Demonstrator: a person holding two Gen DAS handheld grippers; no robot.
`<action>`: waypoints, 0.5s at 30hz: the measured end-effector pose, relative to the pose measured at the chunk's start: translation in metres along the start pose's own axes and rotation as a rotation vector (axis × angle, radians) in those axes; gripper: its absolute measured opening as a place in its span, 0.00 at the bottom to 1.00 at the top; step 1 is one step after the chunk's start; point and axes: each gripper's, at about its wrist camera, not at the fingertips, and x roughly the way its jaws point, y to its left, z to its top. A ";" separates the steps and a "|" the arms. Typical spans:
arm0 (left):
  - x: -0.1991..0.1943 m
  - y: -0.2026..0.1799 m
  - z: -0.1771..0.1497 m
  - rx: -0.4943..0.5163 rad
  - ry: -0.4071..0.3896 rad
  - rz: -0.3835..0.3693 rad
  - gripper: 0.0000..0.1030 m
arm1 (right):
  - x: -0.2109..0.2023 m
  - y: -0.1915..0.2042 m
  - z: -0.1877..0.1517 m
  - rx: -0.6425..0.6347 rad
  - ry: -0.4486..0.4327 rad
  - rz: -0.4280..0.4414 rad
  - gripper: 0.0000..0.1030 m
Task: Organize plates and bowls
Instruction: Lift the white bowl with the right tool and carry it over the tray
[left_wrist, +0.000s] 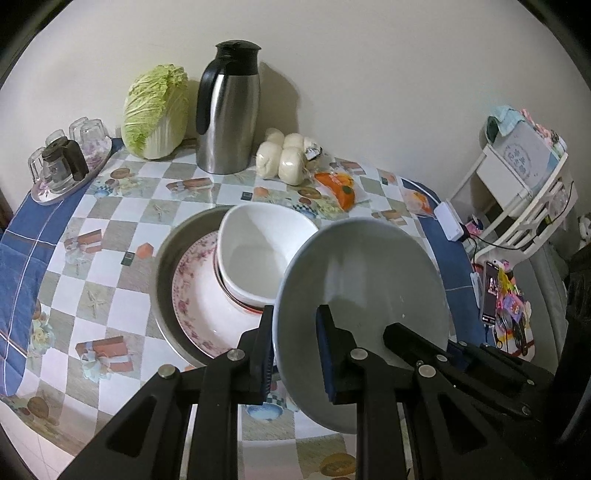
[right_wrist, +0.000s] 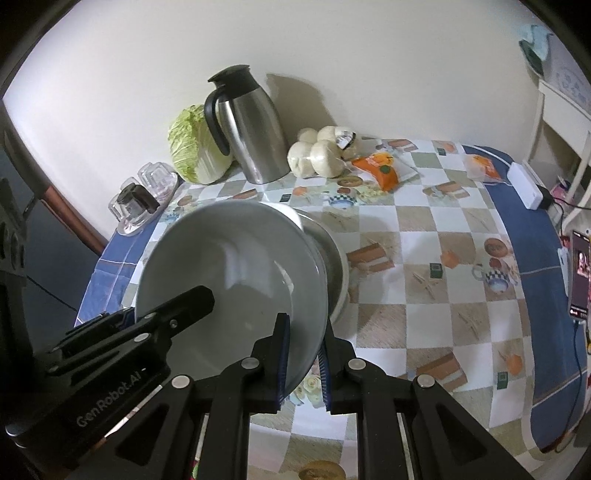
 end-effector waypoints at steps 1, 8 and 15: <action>0.000 0.001 0.002 -0.002 -0.001 0.000 0.21 | 0.001 0.002 0.002 -0.003 0.000 0.004 0.16; 0.003 0.012 0.012 -0.014 -0.006 0.003 0.21 | 0.007 0.012 0.016 -0.020 -0.002 0.011 0.16; 0.012 0.023 0.020 -0.026 0.003 0.008 0.21 | 0.020 0.019 0.027 -0.037 0.008 0.008 0.16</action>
